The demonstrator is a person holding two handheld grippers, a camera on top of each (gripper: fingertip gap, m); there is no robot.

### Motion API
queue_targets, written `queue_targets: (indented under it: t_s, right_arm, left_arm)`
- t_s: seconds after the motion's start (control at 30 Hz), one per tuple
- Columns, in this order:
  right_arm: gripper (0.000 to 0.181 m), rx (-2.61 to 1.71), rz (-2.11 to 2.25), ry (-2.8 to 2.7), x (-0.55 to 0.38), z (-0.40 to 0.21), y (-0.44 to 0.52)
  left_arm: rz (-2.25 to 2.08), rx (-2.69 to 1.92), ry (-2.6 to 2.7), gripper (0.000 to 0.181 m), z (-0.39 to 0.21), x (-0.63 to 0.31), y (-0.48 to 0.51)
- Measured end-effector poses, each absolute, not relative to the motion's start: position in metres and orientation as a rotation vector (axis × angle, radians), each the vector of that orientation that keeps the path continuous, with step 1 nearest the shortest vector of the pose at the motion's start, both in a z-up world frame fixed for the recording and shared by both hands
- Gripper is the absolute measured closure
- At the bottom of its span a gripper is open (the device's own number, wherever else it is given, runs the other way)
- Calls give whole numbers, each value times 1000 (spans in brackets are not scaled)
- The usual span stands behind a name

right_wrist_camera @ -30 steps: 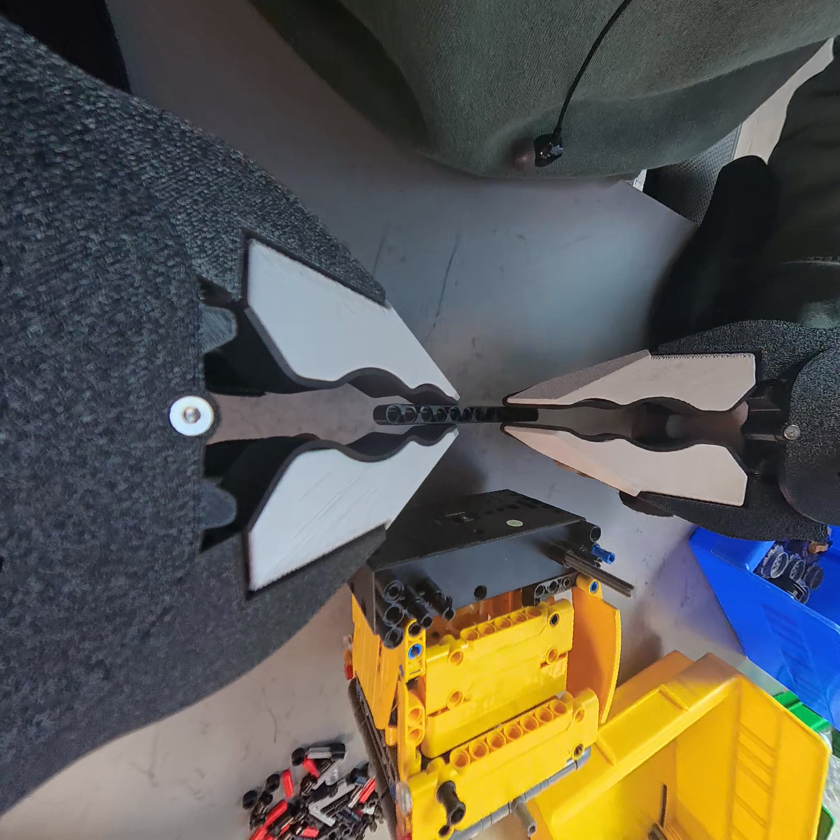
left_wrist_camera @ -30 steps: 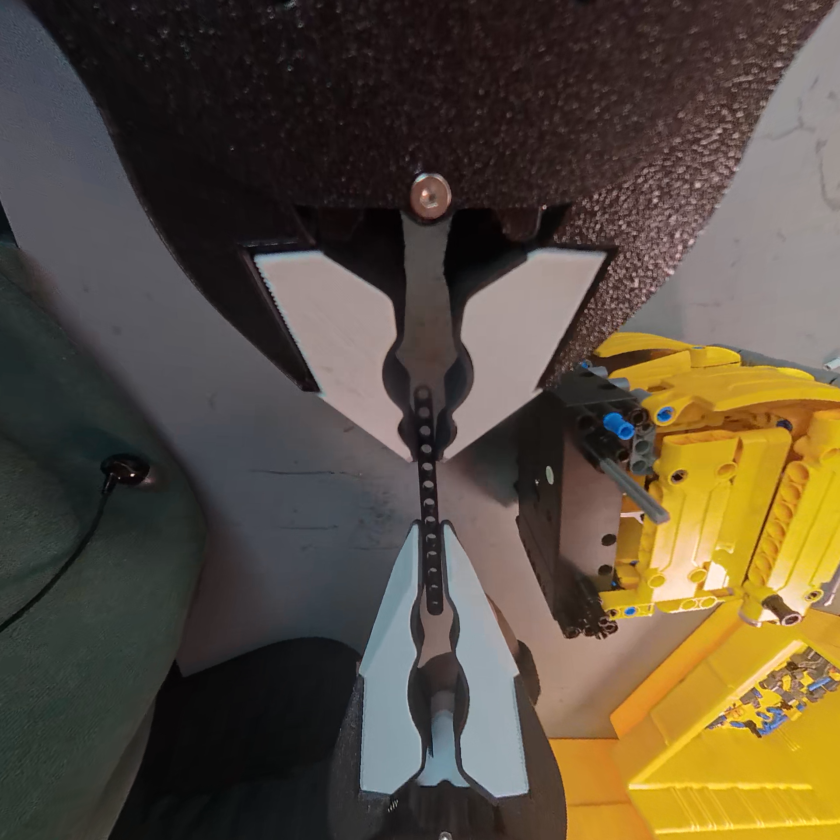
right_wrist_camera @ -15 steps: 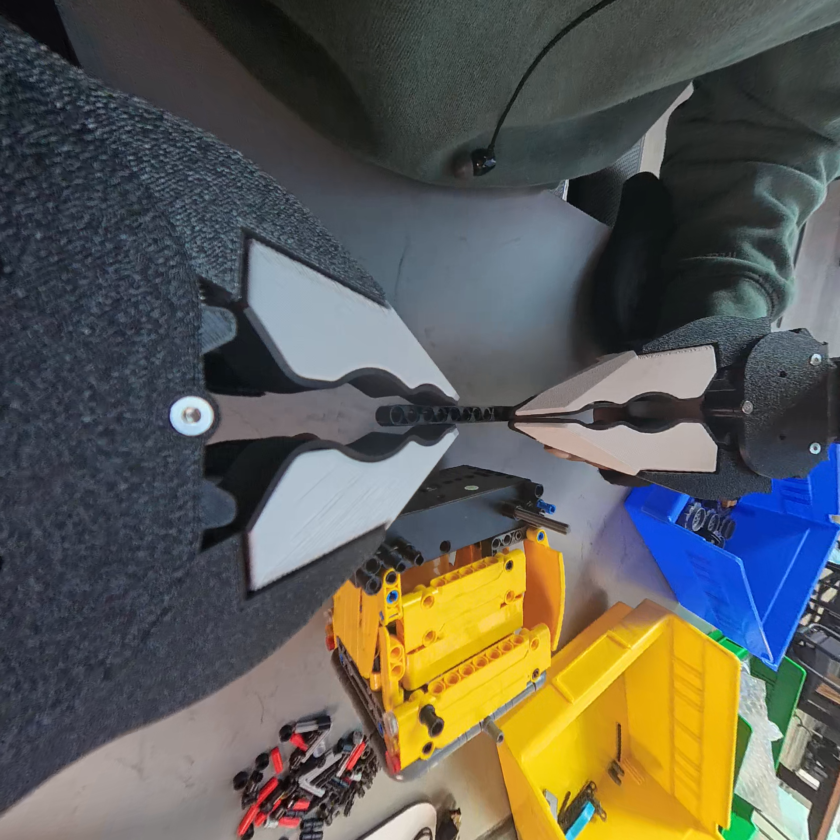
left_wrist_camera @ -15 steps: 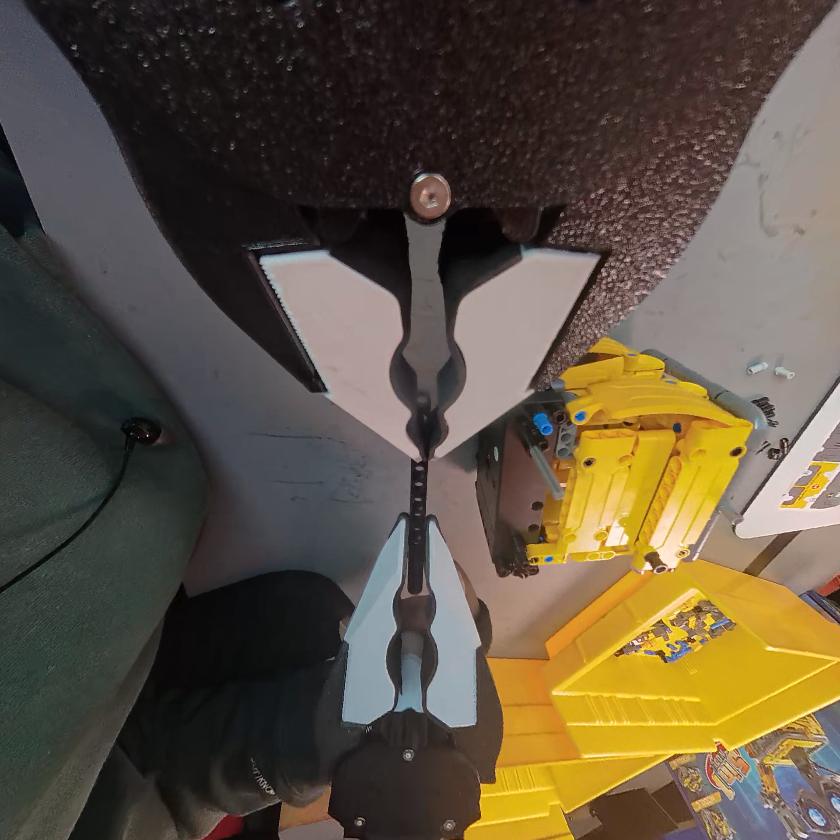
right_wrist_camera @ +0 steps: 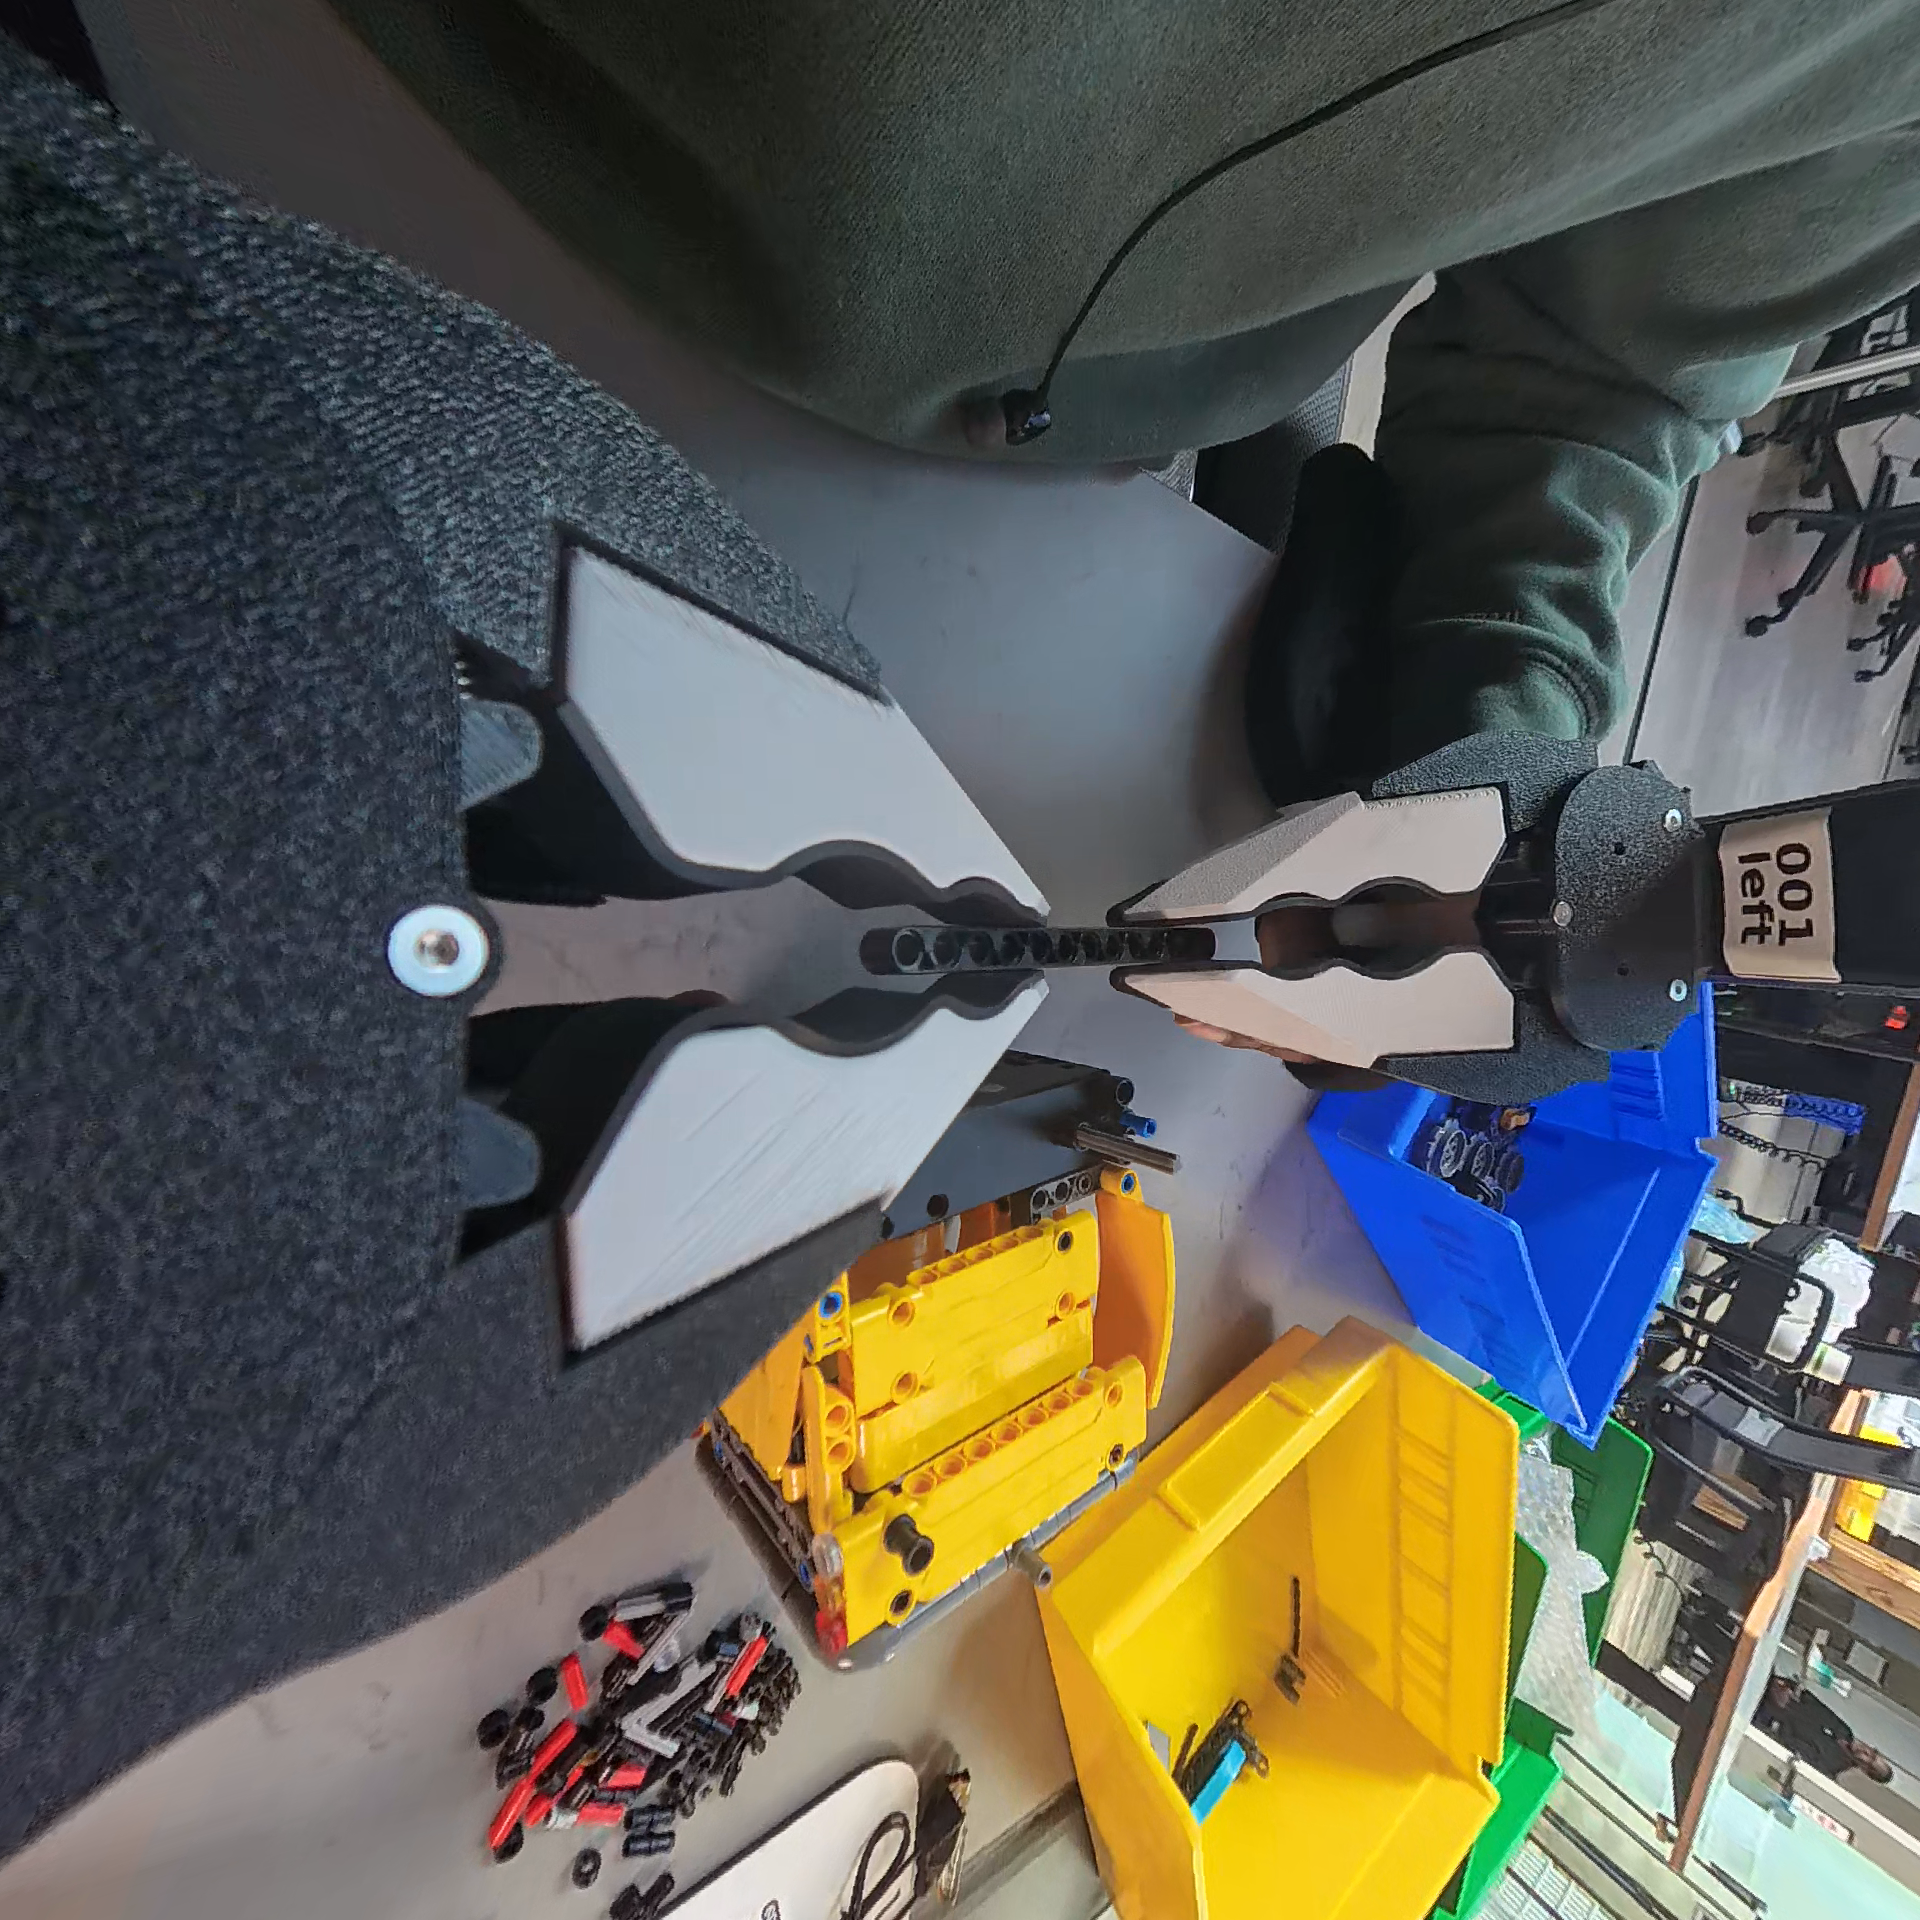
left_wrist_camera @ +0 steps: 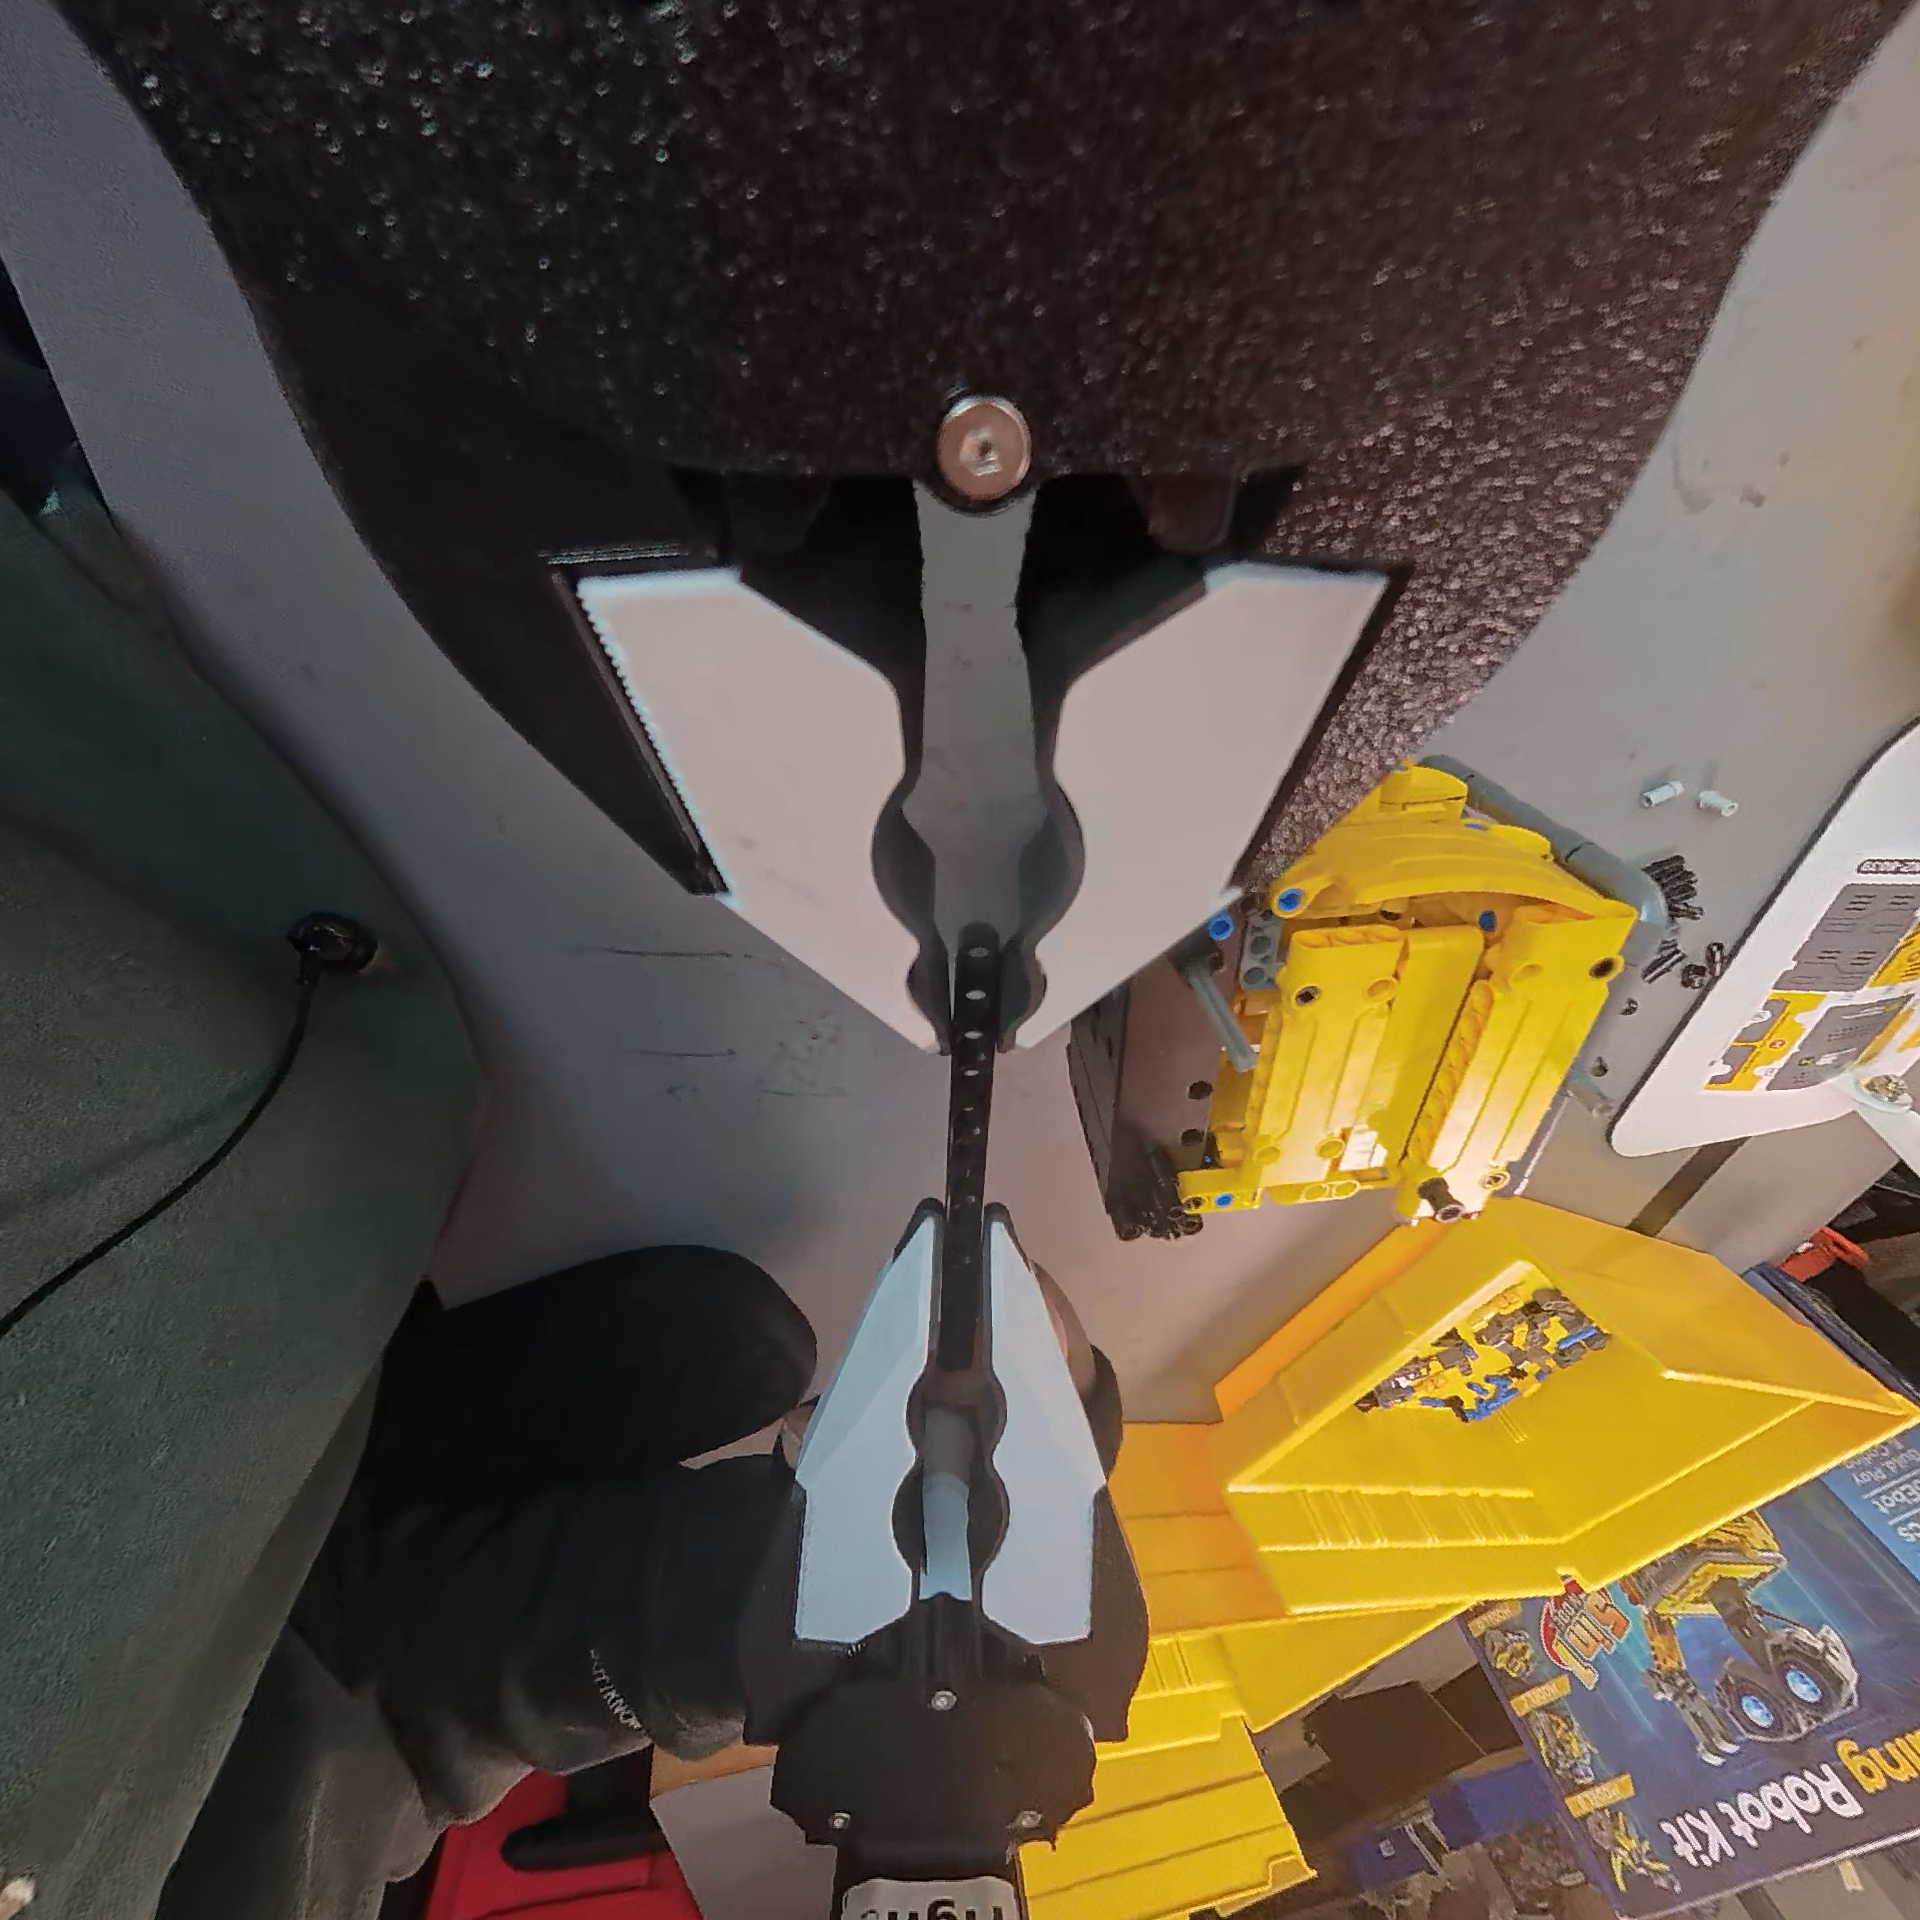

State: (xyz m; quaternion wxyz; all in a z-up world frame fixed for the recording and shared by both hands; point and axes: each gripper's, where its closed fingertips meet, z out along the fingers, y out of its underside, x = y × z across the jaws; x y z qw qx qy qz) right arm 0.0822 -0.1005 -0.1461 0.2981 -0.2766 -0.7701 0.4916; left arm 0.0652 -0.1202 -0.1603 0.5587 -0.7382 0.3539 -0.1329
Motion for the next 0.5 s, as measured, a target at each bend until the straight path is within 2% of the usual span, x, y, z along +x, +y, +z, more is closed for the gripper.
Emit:
queue_targets:
  t_s: [0.23,0.5]
  right_arm:
    - [174,-691,1181,-2074,64,-116,-81]
    - [174,-720,1120,-2173,45,-129,-69]
  left_arm:
    - [-198,-1710,802,173,-125,40,-106]
    - [-183,-1786,774,174,-134,22,-95]
